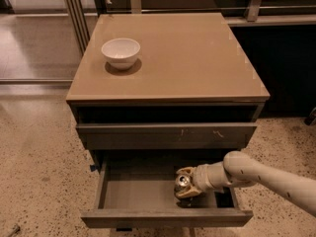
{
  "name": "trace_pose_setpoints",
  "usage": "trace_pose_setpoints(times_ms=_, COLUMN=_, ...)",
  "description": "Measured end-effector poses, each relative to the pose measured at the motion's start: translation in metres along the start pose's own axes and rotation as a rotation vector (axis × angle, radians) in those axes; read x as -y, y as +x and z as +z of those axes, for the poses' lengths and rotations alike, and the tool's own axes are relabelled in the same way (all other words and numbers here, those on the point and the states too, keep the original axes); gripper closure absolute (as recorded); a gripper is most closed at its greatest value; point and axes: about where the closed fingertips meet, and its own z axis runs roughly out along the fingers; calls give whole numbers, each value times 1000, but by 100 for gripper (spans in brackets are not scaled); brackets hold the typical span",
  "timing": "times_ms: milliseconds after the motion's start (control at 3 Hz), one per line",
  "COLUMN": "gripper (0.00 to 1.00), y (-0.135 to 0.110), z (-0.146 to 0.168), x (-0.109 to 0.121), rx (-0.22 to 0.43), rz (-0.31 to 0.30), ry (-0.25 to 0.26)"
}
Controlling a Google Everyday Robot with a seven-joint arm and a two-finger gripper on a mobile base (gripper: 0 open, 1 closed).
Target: Place 7up can into middle drawer
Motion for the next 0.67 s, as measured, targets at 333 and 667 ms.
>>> trace_pose_setpoints(times_ms=333, gripper=0, y=0, z=0, x=0, rx=0, rz=0, ry=0)
trace_pose_setpoints(times_ms=667, gripper=0, y=0, z=0, x=0, rx=0, rz=0, ry=0)
